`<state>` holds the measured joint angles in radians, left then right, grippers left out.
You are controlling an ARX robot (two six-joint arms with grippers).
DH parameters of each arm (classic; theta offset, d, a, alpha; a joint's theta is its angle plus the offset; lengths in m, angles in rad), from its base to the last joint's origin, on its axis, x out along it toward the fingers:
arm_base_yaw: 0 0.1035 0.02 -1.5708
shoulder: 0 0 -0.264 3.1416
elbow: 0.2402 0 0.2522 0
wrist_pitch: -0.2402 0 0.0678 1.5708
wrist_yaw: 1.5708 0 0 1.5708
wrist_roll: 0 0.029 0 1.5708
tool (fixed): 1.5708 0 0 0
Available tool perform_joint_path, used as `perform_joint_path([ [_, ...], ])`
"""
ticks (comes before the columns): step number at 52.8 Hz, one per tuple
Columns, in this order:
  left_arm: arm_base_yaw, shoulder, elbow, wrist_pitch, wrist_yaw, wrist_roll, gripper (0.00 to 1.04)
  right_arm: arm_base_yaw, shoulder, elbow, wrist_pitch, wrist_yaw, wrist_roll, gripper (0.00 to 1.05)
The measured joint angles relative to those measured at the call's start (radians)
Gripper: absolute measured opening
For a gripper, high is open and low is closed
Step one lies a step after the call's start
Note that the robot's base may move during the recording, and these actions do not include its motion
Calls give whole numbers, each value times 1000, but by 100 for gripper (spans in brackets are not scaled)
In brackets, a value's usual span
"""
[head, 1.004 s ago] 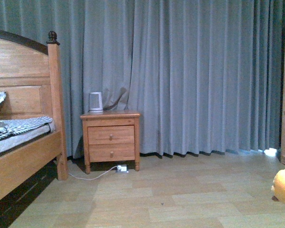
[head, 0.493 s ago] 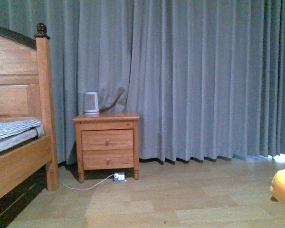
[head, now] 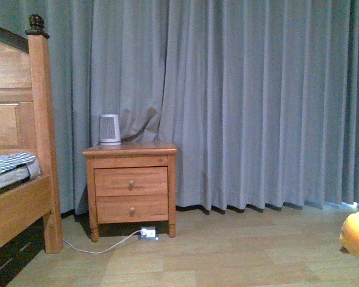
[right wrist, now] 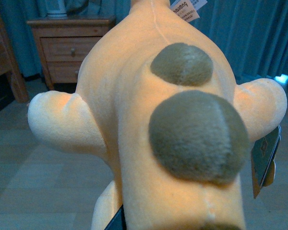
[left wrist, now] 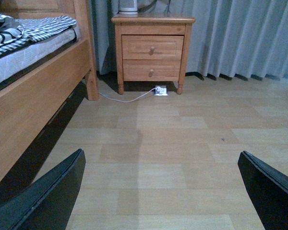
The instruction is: Put away toys
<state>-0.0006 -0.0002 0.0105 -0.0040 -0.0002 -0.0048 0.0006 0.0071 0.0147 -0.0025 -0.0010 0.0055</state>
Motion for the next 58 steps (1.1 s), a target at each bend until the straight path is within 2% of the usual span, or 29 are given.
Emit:
perform_joint_path([
  [58, 0, 0, 0, 0, 0, 0, 98, 0, 0, 0, 0, 0, 0, 7],
])
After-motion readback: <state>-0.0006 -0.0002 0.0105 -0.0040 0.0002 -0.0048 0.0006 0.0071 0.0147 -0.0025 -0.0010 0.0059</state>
